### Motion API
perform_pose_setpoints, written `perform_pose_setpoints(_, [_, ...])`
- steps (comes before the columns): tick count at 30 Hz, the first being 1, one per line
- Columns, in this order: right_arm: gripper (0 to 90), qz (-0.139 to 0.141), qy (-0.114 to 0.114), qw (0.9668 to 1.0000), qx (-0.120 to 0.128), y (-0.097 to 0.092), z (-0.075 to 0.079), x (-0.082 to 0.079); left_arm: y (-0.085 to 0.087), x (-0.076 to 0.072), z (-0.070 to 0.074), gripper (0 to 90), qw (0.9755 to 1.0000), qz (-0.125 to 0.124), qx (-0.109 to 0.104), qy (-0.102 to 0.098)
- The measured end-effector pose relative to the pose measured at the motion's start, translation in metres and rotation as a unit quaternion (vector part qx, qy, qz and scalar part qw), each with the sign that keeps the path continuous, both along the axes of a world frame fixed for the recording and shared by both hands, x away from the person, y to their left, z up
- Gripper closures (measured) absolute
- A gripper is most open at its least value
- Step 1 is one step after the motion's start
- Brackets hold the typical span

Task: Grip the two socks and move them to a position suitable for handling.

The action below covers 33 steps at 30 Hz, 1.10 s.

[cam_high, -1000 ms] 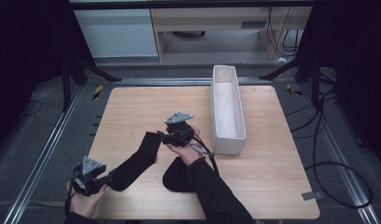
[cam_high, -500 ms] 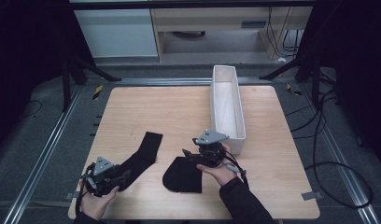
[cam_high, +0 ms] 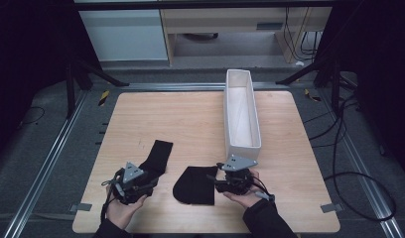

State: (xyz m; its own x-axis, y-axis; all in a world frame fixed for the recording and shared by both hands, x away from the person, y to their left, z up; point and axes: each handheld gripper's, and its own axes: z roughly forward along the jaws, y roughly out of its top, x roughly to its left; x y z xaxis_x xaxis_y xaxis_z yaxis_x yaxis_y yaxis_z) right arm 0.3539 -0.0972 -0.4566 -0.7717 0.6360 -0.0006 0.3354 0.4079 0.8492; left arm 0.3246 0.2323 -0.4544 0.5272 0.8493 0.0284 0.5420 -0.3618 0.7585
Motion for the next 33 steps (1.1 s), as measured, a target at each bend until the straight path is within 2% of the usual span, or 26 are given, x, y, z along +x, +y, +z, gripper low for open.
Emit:
perform_pose_setpoints(7, [45.0, 0.009, 0.012, 0.9998, -0.010, -0.007, -0.012, -0.012, -0.025, -0.003, -0.010, 50.2, 0.9994, -0.030, 0.008, 0.014])
perform_pose_setpoints(10, [45.4, 0.010, 0.024, 0.9996, -0.008, -0.007, -0.019, -0.015, -0.028, -0.005, -0.014, 50.4, 0.9991, -0.036, 0.009, 0.019])
perform_pose_setpoints(16, [46.6, 0.029, 0.039, 0.9987, -0.015, -0.002, -0.030, -0.023, -0.034, -0.006, -0.020, 50.6, 0.9985, -0.044, 0.007, 0.030])
perform_pose_setpoints(26, [49.1, 0.079, 0.058, 0.9937, -0.054, 0.017, -0.047, -0.032, -0.055, -0.007, -0.032, 50.2, 0.9960, -0.076, 0.021, 0.043])
perform_pose_setpoints(29, [51.5, 0.083, 0.058, 0.9931, -0.060, 0.018, -0.049, -0.032, -0.059, -0.006, -0.035, 50.7, 0.9955, -0.079, 0.028, 0.044])
perform_pose_setpoints(33, [61.8, 0.080, 0.062, 0.9929, -0.062, 0.018, -0.049, -0.031, -0.061, -0.006, -0.037, 55.7, 0.9949, -0.081, 0.036, 0.048])
